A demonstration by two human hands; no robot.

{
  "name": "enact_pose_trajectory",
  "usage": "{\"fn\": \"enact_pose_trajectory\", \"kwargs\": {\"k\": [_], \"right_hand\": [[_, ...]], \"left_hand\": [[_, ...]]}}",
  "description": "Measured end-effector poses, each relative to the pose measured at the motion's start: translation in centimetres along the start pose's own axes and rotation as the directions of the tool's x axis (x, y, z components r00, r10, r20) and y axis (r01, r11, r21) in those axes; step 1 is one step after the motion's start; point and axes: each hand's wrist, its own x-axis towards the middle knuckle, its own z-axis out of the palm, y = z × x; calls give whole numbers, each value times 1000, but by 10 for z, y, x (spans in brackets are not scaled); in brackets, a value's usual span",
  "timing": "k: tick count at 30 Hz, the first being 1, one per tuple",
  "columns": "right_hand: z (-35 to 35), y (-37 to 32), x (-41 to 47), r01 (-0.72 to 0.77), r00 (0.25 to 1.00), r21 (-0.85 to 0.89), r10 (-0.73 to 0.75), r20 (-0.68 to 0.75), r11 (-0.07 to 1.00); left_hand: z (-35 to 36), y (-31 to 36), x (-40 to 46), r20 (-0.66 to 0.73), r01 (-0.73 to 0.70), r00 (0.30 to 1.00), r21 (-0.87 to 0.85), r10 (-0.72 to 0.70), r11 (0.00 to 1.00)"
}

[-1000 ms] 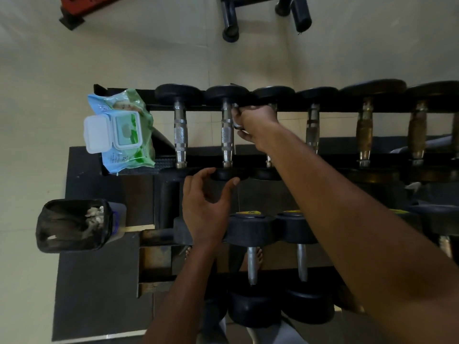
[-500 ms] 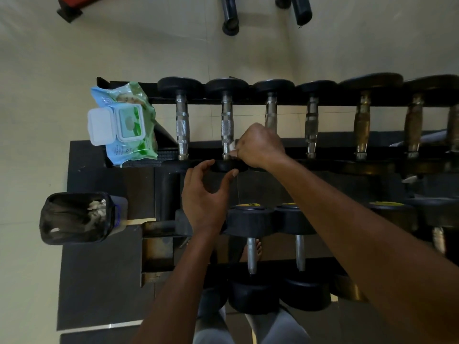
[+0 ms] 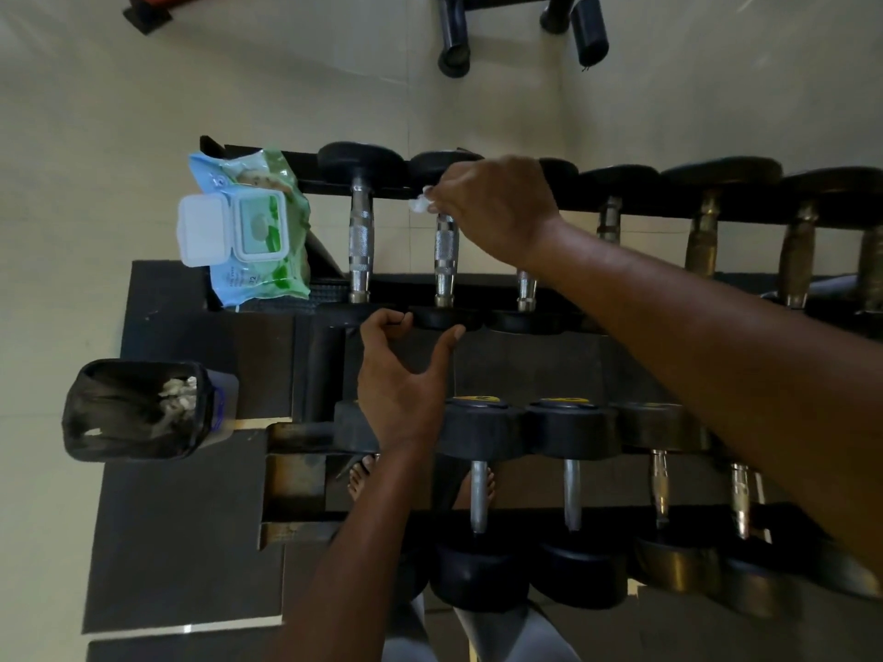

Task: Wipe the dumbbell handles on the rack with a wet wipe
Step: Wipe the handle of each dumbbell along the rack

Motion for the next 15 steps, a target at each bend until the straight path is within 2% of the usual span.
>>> {"fn": "enact_pose_trajectory", "kwargs": {"k": [4, 7, 11, 15], "right_hand": [[-1, -2, 4, 32, 990, 25, -36, 134, 999], [-10, 0, 12, 8, 974, 131, -38, 223, 991], [-18, -1, 15, 76, 918, 262, -170, 359, 962], [-11, -7, 5, 113, 883, 277, -224, 412, 954]], "left_hand": [[0, 1, -1, -14, 14, 1000, 13, -14, 1000], [-1, 3, -1, -10, 27, 1000, 29, -27, 999], [-3, 3, 2, 5, 54, 999, 17, -54, 998], [-2, -2, 2, 17, 33, 999, 28, -33, 999]]}}
